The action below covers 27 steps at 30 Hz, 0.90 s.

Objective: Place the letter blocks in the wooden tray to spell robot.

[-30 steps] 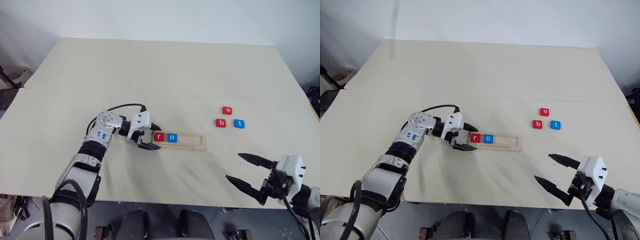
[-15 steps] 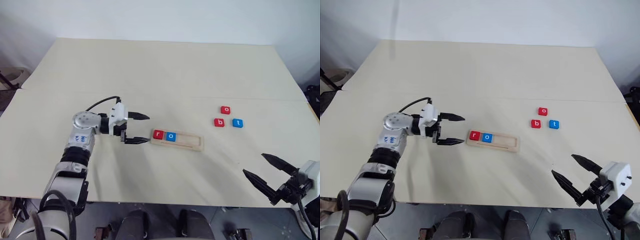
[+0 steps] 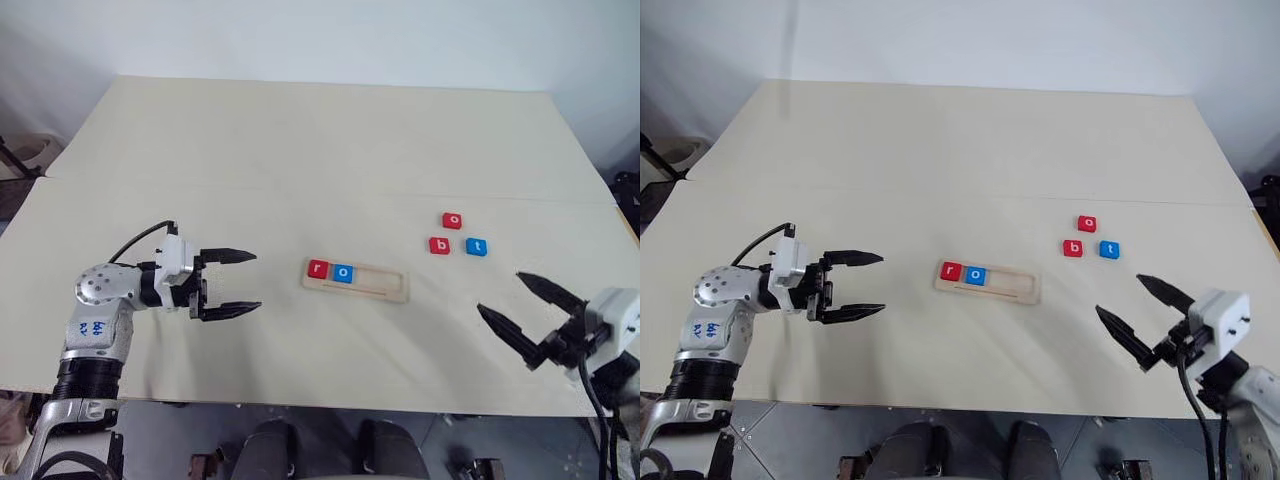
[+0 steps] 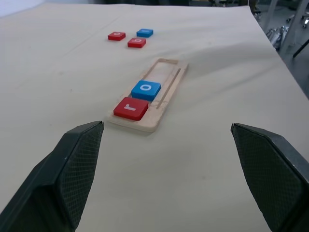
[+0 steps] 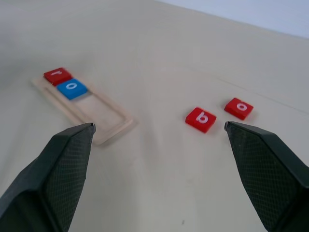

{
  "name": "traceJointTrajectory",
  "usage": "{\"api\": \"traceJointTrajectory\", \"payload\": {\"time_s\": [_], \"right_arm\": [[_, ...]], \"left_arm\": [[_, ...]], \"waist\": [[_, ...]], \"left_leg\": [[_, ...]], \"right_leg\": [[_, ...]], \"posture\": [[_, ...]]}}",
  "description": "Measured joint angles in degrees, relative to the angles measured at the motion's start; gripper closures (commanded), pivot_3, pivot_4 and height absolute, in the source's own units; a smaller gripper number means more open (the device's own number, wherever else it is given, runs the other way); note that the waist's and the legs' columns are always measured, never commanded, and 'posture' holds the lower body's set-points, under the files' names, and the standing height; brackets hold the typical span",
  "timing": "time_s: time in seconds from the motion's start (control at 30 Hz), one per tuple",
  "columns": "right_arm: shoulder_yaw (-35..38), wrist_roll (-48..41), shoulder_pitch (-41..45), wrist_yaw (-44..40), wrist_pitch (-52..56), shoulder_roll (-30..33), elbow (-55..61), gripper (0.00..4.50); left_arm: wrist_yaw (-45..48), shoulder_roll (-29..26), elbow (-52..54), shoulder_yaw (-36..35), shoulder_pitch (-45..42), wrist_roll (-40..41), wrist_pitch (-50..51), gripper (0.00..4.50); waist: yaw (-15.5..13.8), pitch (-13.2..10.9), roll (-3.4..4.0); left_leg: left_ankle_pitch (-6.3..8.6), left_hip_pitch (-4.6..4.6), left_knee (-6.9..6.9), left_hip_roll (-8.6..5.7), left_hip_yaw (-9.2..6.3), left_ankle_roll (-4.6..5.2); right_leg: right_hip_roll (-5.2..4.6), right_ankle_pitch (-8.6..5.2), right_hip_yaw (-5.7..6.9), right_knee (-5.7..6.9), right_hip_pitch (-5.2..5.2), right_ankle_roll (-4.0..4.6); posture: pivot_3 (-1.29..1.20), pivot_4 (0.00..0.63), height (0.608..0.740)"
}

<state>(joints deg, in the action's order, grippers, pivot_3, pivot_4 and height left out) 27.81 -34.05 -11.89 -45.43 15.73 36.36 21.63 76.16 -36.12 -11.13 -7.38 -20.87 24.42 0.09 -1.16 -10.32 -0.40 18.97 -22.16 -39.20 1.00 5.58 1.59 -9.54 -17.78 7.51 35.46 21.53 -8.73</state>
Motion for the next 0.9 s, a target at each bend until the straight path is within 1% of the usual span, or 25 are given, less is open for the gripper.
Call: {"api": "traceJointTrajectory", "payload": {"time_s": [0.1, 0.2, 0.3, 0.37, 0.53, 0.9], "right_arm": [[-3.47, 1.39, 7.13, 4.06, 7.1, 3.28, -2.86, 0.0], [-8.12, 2.96, 15.77, 7.15, 12.22, 3.66, -7.89, 0.0], [-13.08, 7.26, 26.17, 13.26, 19.1, 3.66, -14.63, 0.0], [-15.11, 8.93, 30.64, 15.9, 23.02, 3.62, -17.46, 0.0], [-17.64, 10.18, 35.41, 19.27, 28.79, 1.98, -18.15, 0.0], [-17.82, 10.69, 35.93, 22.32, 33.45, 0.44, -17.11, 0.0]], "left_arm": [[-2.84, 0.46, 3.66, -0.45, 1.81, 0.45, 1.57, 0.02], [-5.07, 1.51, 6.55, -0.5, 3.25, 1.07, 2.52, 0.02], [-6.7, 1.96, 8.7, -0.35, 4.38, 1.32, 3.7, 0.02], [-7.65, 1.9, 9.48, -0.48, 4.88, 1.85, 5.0, 0.02], [-9.28, 1.89, 10.76, -0.55, 5.43, 2.33, 6.17, 0.02], [-10.68, 1.98, 11.01, -0.47, 5.45, 2.33, 4.99, 0.02]], "waist": [[-0.03, 0.0, 0.0], [0.1, 0.0, 0.0], [0.39, 0.0, 0.02], [0.36, 0.0, 0.03], [0.3, 0.0, 0.03], [0.54, 0.0, 0.03]], "left_leg": [[0.0, -0.01, 0.0, -0.04, -0.02, 0.0], [0.0, -0.01, 0.0, -0.07, 0.02, 0.0], [-0.01, -0.03, 0.0, -0.06, 0.01, -0.01], [-0.01, -0.06, 0.0, -0.06, -0.01, -0.01], [0.0, -0.12, 0.01, -0.09, -0.03, -0.01], [0.0, -0.12, 0.01, -0.08, -0.01, -0.01]], "right_leg": [[0.0, -0.01, 0.05, 0.01, 0.01, 0.02], [0.0, -0.01, 0.01, 0.0, 0.02, 0.02], [0.0, -0.01, 0.05, 0.01, 0.04, 0.02], [0.0, -0.02, 0.07, 0.02, 0.06, 0.04], [0.0, -0.02, 0.1, -0.02, 0.06, 0.04], [0.01, -0.02, 0.1, -0.02, 0.07, 0.04]], "posture": [[0.0, 0.15, 0.74], [0.0, 0.15, 0.74], [0.0, 0.15, 0.74], [0.0, 0.15, 0.74], [0.0, 0.15, 0.74], [0.0, 0.15, 0.74]]}}
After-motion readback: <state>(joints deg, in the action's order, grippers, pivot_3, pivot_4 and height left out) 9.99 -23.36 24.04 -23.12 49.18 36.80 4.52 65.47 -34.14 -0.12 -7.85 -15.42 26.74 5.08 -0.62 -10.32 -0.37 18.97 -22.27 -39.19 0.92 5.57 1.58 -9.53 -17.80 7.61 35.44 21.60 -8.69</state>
